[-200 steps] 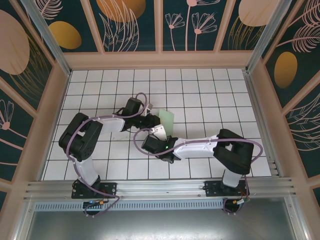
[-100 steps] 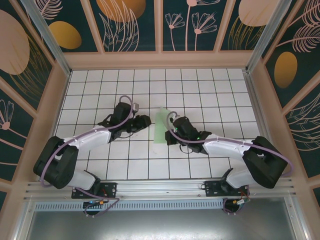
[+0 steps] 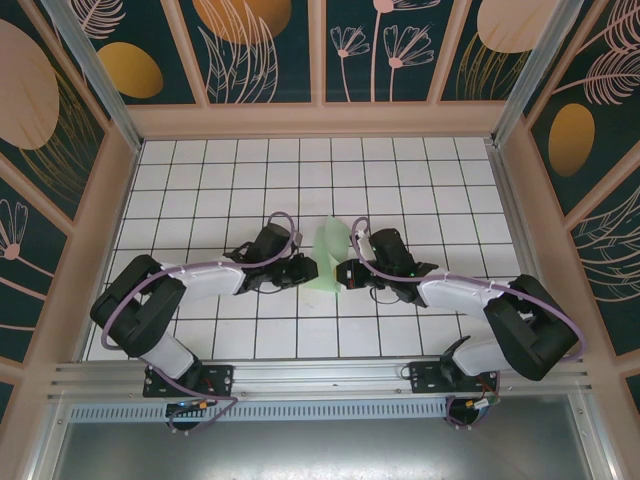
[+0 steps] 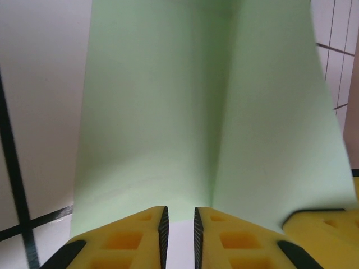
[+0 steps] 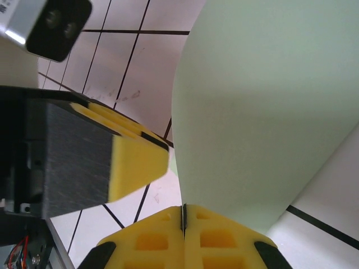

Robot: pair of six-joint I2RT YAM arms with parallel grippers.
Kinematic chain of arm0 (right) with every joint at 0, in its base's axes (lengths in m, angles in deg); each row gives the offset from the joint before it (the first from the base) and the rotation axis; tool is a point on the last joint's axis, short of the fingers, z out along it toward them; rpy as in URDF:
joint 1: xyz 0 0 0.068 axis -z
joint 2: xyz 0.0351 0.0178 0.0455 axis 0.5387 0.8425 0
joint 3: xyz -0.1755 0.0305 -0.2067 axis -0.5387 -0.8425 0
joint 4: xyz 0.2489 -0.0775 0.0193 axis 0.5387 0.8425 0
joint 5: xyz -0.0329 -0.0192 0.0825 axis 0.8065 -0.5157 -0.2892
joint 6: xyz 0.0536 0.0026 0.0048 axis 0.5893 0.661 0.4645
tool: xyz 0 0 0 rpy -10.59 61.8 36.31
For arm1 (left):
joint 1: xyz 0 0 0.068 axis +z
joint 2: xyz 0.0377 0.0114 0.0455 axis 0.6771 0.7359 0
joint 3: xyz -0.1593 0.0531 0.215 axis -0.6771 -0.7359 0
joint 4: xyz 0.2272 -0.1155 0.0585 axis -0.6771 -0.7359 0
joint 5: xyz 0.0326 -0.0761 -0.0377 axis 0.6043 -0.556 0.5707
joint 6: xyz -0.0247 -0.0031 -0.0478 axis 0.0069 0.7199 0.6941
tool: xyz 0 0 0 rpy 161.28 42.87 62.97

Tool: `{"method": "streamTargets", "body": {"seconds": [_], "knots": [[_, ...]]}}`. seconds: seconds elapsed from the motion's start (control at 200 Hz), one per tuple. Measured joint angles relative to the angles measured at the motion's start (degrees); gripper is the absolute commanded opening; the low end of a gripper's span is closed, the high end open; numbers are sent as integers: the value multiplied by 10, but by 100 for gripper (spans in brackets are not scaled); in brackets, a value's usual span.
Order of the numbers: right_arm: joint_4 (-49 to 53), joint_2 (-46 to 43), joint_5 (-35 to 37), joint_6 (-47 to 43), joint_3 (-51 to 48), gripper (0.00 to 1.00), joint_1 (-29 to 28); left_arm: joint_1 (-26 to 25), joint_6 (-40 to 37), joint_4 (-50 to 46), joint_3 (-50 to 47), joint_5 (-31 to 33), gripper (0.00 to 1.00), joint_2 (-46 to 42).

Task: Fold a paper plane with a square sheet of paper (pick it up from the middle)
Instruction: Fold the triangle a second time at the center of the table.

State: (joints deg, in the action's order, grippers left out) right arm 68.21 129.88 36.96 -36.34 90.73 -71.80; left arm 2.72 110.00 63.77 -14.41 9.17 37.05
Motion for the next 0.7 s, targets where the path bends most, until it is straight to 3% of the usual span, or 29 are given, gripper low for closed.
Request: {"method": "streamTargets", "body": {"seconds": [0.696], "knots": [[-4, 45, -47, -7, -1, 6, 41, -14, 10, 7, -7, 59, 15, 48]]}}
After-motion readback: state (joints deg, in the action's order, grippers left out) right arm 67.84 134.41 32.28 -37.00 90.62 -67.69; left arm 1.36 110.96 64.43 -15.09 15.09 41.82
